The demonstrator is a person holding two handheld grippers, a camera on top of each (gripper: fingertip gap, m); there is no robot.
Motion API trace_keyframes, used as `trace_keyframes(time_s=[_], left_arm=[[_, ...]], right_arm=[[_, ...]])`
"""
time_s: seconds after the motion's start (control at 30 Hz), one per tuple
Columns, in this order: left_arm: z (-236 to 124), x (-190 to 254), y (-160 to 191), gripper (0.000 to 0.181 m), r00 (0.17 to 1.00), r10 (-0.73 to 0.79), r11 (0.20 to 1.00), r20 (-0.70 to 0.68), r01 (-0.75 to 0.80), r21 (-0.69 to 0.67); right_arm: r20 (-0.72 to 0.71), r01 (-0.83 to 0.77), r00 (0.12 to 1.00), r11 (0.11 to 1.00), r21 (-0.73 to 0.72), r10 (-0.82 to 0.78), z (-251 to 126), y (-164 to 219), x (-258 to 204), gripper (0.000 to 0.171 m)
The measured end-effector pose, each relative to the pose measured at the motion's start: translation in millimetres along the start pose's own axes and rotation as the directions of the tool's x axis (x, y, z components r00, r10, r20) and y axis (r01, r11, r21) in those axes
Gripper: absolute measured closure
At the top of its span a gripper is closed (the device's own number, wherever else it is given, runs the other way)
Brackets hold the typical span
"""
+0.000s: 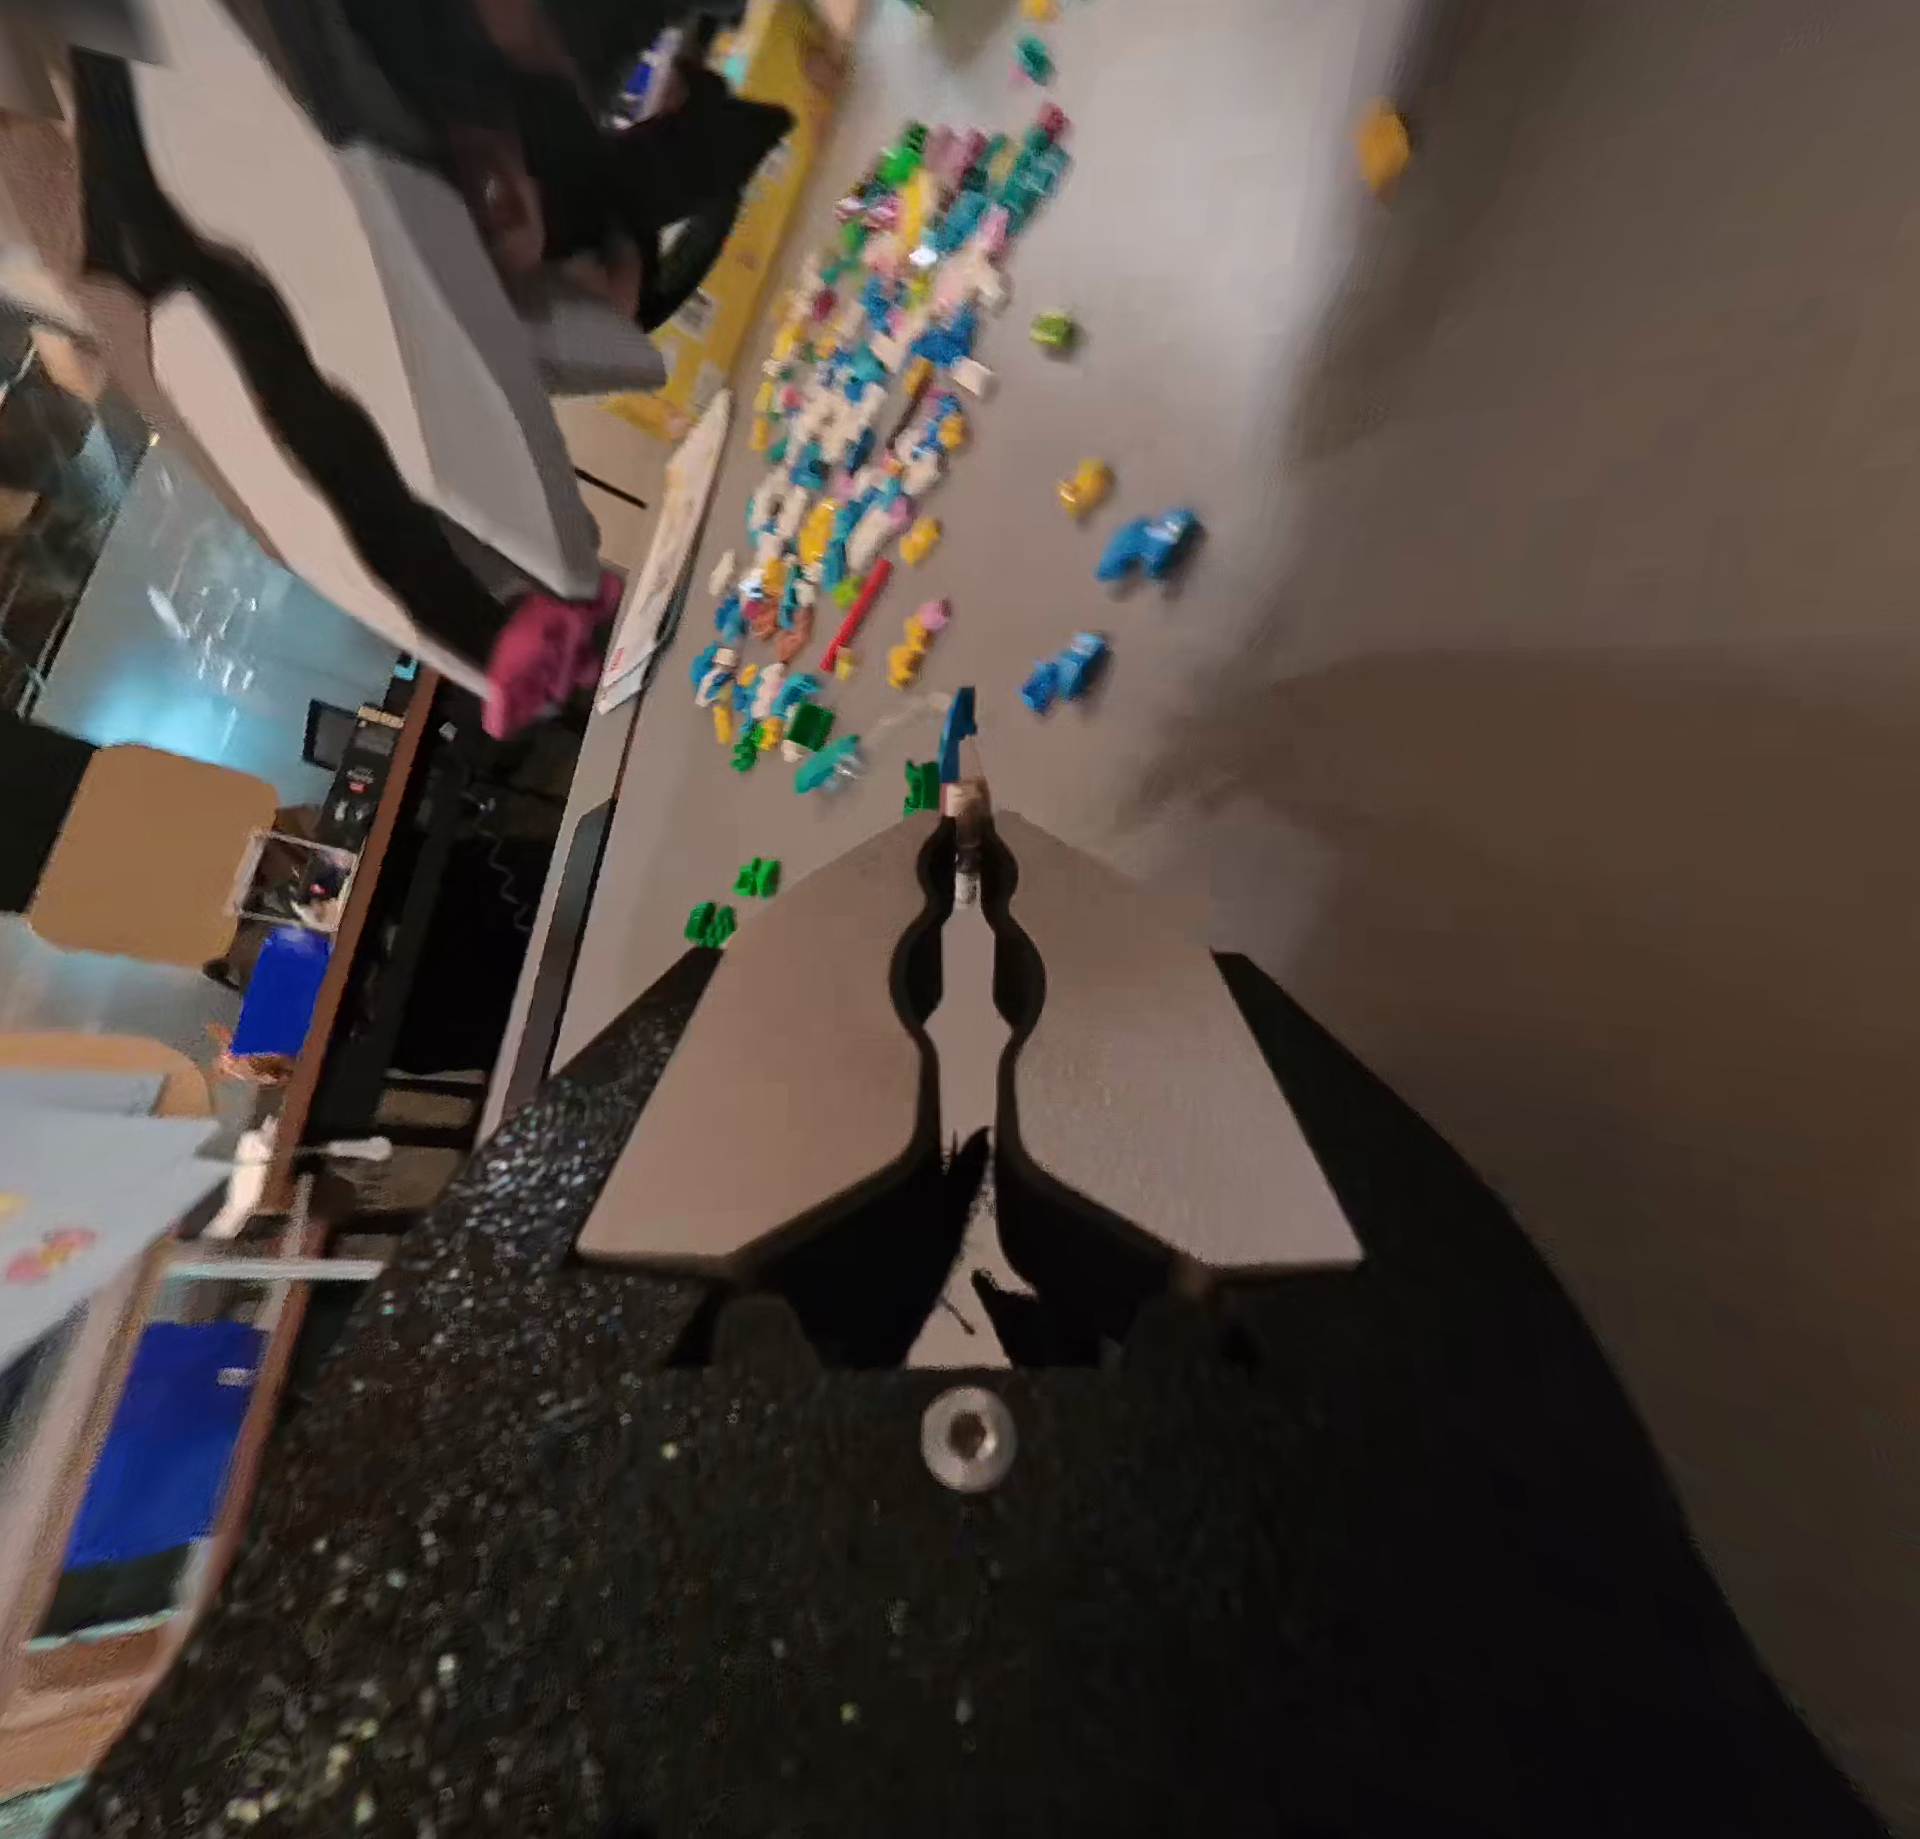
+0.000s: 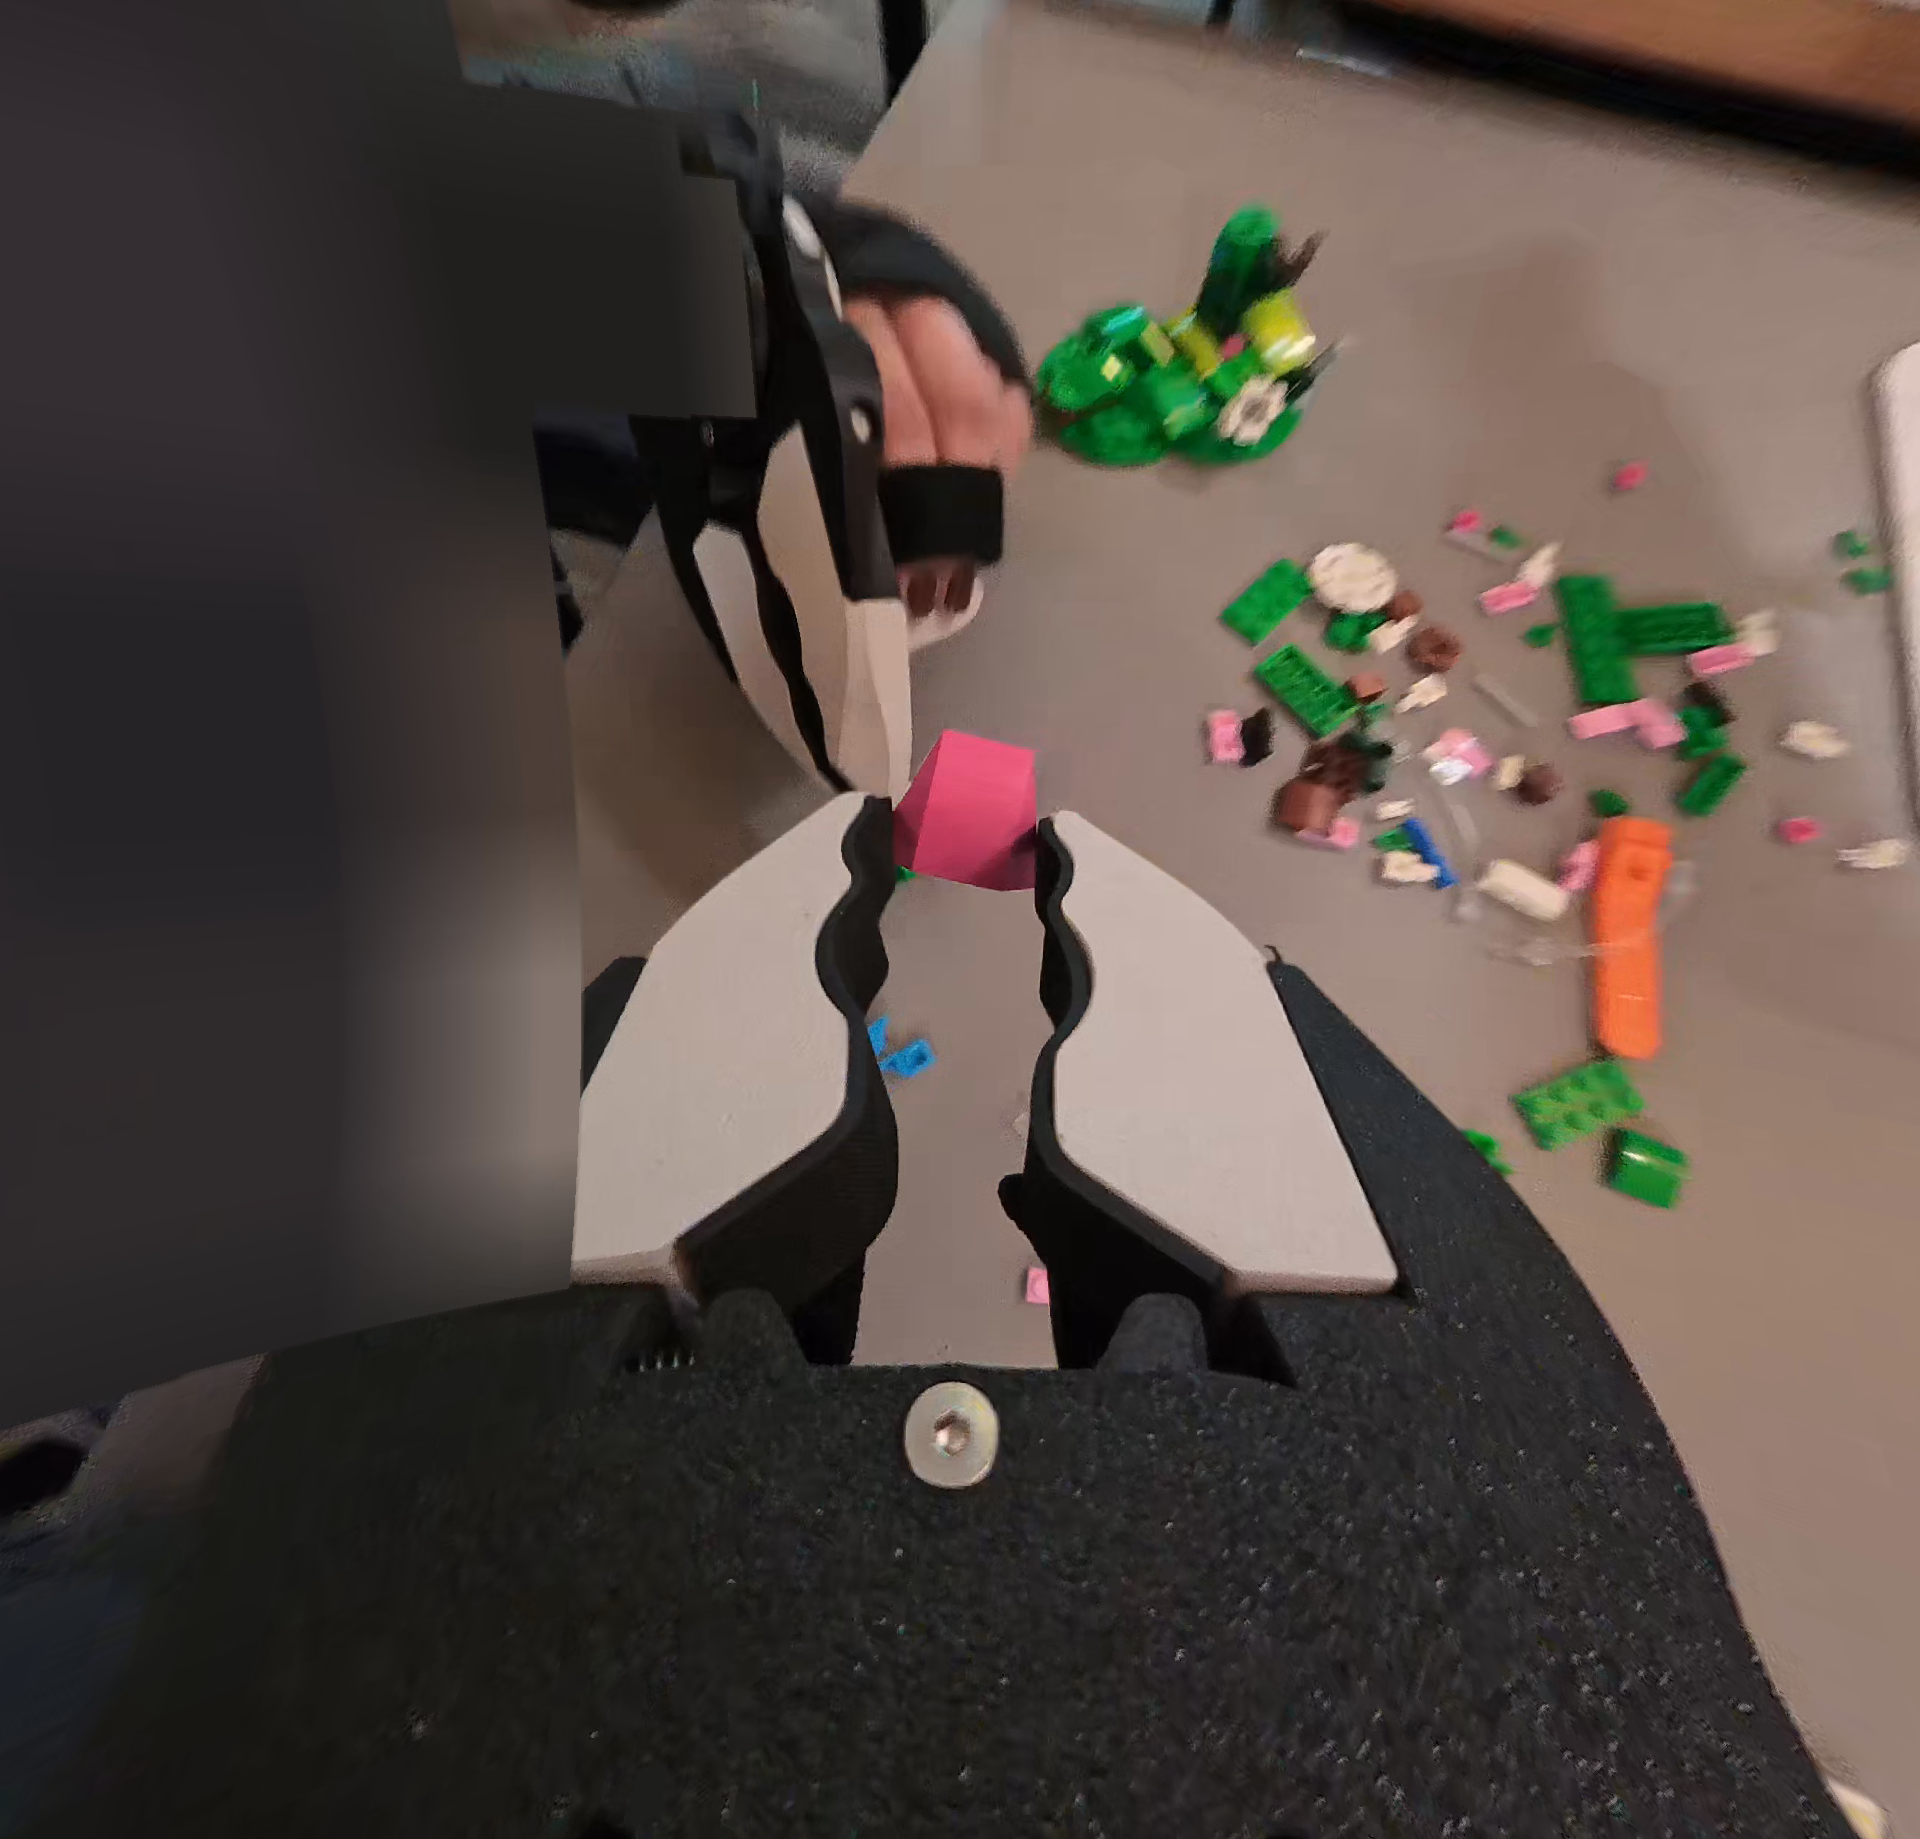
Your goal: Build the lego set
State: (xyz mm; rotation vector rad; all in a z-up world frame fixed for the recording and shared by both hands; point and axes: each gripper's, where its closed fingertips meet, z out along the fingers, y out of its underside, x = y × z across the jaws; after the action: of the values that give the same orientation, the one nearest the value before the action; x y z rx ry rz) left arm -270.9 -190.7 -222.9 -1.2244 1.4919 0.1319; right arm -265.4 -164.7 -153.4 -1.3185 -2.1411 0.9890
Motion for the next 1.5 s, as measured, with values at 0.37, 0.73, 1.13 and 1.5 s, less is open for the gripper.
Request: trace_keyframes(time_s=[0.37, 0.73, 1.13, 1.5], left_arm=[[4.3, 35.0, -6.4, 0.177, 0.976, 0.199, 0.98, -0.092, -0.196, 0.035], [3.8, 31.2, -6.6, 0.165, 0.977, 0.195, 0.979, -0.088, -0.187, 0.086], [4.8, 20.2, -2.5, 0.149, 0.994, 0.093, 0.992, -0.052, -0.088, 0.086], [5.1, 21.0, -2.6, 0.144, 0.993, 0.116, 0.99, -0.039, -0.112, 0.083]], right_arm=[[0.197, 0.124, 0.974, 0.99, -0.06, -0.11, 51.8, 51.0, -31.4, 0.145], [0.285, 0.102, 0.954, 0.995, -0.01, -0.095, 60.8, 59.2, -39.2, 0.145], [0.336, 0.169, 0.928, 0.986, 0.011, -0.163, 65.7, 63.0, -40.9, 0.145], [0.183, 0.292, 0.94, 0.956, -0.006, -0.286, 68.1, 68.0, -45.5, 0.145]])
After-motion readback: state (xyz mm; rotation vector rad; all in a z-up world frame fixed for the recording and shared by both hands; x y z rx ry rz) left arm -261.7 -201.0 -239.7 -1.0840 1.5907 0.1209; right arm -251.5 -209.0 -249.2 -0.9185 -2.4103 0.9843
